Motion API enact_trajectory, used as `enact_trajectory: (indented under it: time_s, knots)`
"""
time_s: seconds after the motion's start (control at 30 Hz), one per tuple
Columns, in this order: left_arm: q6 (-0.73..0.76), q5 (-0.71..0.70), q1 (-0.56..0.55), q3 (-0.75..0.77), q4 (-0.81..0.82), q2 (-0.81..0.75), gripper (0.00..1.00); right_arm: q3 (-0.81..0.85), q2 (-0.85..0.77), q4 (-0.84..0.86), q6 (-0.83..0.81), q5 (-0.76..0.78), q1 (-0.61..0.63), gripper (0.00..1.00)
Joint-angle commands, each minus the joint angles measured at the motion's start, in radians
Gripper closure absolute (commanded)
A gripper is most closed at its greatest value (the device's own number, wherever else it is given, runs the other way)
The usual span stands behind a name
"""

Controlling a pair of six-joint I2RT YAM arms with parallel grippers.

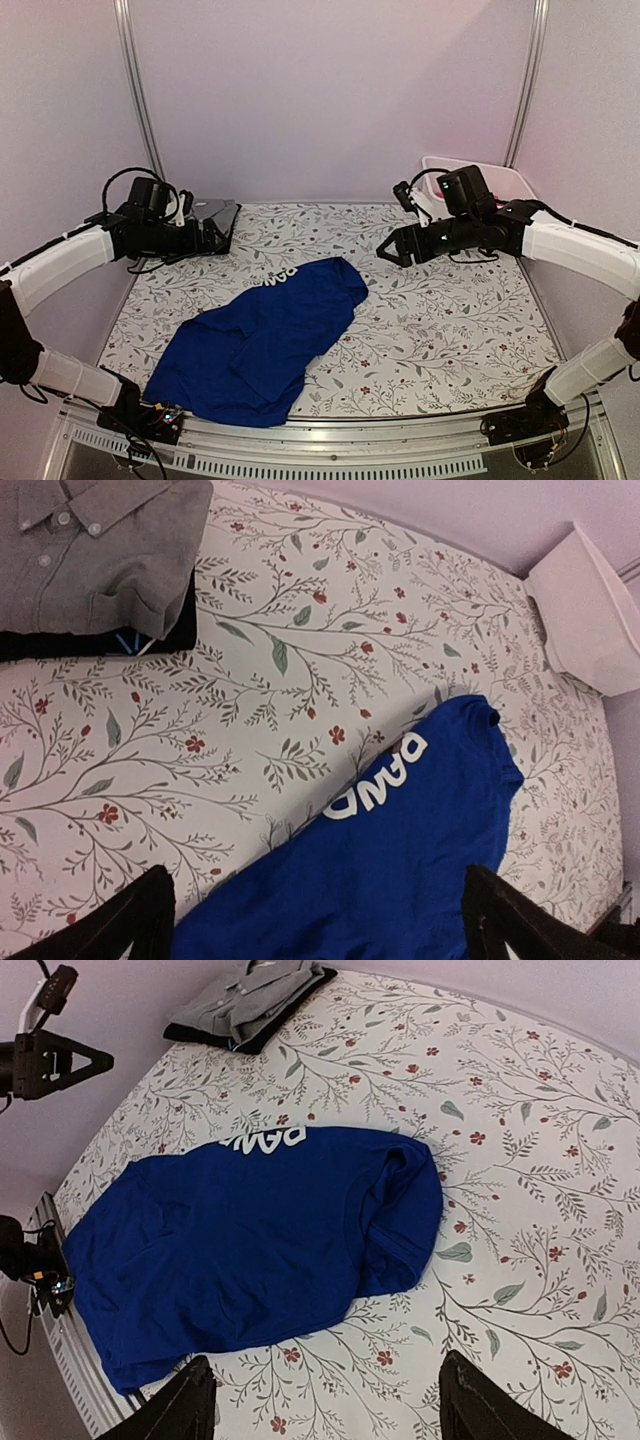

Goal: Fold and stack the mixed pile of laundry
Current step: Place the crumpled T-shirt at the center of the board, then pick up the crumpled T-shirt from the center of the board.

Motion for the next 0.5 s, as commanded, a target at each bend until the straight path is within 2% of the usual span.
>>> enact_trajectory:
  time_s: [0.0,0.2,0.33,0.47]
  knots:
    - [-0.069,0.028,-0.004,-0.06,-0.116,0.027,0.0,0.095,0.169,-0.044,-0.176,-0.177,0.114,0.25]
    - [-0.164,-0.001,-0.003,-0.109,-0.171,0.044,0.0,0.347,0.479,-0.103,-0.354,-0.304,0.226,0.26]
    - [-0.189,0.008,-0.007,-0.115,-0.199,0.057,0.0,0.518,0.725,-0.141,-0.342,-0.345,0.254,0.3]
    - [-0.196,0.011,-0.01,-0.14,-0.229,0.062,0.0,0.64,0.859,-0.133,-0.292,-0.351,0.257,0.31]
